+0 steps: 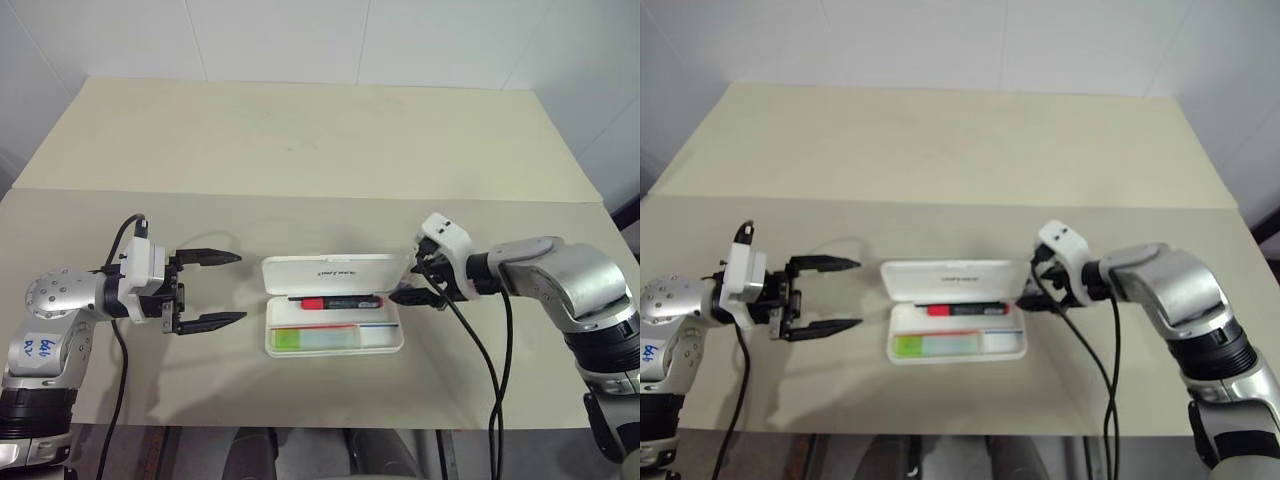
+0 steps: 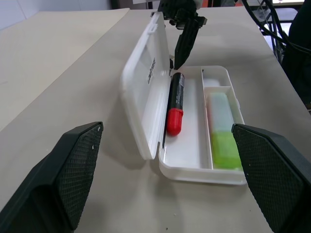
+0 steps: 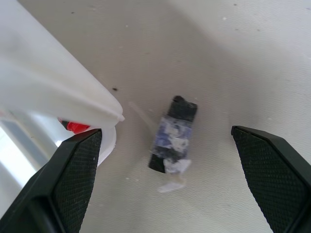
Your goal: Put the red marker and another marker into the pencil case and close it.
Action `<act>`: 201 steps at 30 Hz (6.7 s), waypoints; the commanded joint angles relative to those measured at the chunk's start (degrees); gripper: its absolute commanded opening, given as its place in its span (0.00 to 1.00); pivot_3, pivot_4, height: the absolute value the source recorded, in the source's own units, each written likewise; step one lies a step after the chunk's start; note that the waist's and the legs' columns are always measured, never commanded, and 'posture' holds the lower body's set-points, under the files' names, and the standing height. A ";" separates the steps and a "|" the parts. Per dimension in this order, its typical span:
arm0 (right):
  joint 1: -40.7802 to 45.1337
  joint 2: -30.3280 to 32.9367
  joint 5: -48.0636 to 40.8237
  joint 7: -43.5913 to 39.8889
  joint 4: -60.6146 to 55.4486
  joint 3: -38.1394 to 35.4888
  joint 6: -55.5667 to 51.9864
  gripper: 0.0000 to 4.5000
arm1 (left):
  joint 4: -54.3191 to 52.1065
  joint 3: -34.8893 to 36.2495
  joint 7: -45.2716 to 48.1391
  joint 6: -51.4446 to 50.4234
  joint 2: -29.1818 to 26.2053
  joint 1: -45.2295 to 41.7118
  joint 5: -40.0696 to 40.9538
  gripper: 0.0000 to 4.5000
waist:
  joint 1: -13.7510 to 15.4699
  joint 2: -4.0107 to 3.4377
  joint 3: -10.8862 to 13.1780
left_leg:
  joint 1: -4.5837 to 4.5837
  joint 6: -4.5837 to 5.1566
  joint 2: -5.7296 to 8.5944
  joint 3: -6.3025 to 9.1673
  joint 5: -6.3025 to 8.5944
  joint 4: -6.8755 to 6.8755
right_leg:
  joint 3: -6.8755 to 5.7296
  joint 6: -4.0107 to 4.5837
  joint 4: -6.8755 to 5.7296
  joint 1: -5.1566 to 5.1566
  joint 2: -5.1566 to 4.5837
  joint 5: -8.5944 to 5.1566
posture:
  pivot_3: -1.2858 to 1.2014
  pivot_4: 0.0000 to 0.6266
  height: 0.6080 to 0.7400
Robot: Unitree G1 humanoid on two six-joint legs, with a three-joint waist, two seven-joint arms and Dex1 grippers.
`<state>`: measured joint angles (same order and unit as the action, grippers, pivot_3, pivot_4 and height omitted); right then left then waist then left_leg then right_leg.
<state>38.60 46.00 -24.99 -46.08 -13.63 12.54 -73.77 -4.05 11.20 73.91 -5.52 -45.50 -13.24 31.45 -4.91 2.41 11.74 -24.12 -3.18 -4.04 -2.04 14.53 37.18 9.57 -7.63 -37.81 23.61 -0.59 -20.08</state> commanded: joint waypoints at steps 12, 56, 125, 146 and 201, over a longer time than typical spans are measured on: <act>-2.74 1.38 -7.02 -0.97 -6.92 -6.03 -2.01 1.00 | -0.80 0.17 0.35 0.54 -0.13 -0.97 0.17 1.00 | -0.01 0.00 0.00 | 0.00 0.00 -0.02 0.00 0.00 -0.03 | 0.00 0.00 0.00 0.01 0.03 0.00 | 0.52 0.24 1.00; -4.36 -2.03 -0.41 3.60 1.02 -2.04 5.52 1.00 | -2.01 0.33 -0.50 0.19 -0.11 -0.42 0.46 1.00 | -0.56 0.06 -0.04 | 0.06 0.05 -0.02 -0.01 -0.06 0.03 | 0.02 -0.04 -0.07 -0.04 0.03 0.06 | 0.52 0.24 1.00; -7.67 15.80 -9.47 -17.79 -23.82 0.91 22.32 0.07 | -1.14 1.84 5.00 -0.04 1.22 -0.38 4.44 1.00 | -0.12 0.22 -0.14 | 0.07 0.04 -0.03 -0.01 -0.07 -0.02 | 0.02 -0.04 0.02 -0.06 0.01 0.06 | 0.52 0.24 1.00; -7.01 11.66 4.25 -19.96 -17.03 9.06 30.02 0.07 | -1.94 2.93 5.16 -0.64 0.67 0.29 4.27 1.00 | 0.12 0.22 -0.14 | 0.07 0.04 -0.03 0.00 -0.07 0.00 | 0.01 -0.02 -0.01 -0.04 0.02 0.06 | 0.52 0.24 1.00; -22.42 -0.82 -20.29 -30.42 -1.73 -26.30 49.61 1.00 | 54.79 -7.07 15.19 20.77 9.78 -41.23 -11.43 0.00 | 0.54 0.24 -0.15 | 0.06 0.08 0.08 0.06 -0.13 0.25 | -0.01 -0.24 -0.11 -0.22 0.06 0.21 | 0.52 0.24 1.00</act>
<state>16.43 44.60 -45.02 -76.75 -14.67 -11.80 -25.07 48.34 4.31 86.02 12.46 -36.30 -52.19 21.29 -4.37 2.65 11.59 -24.05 -3.10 -3.95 -1.98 14.40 37.44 9.56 -7.87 -37.92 23.39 -0.53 -19.87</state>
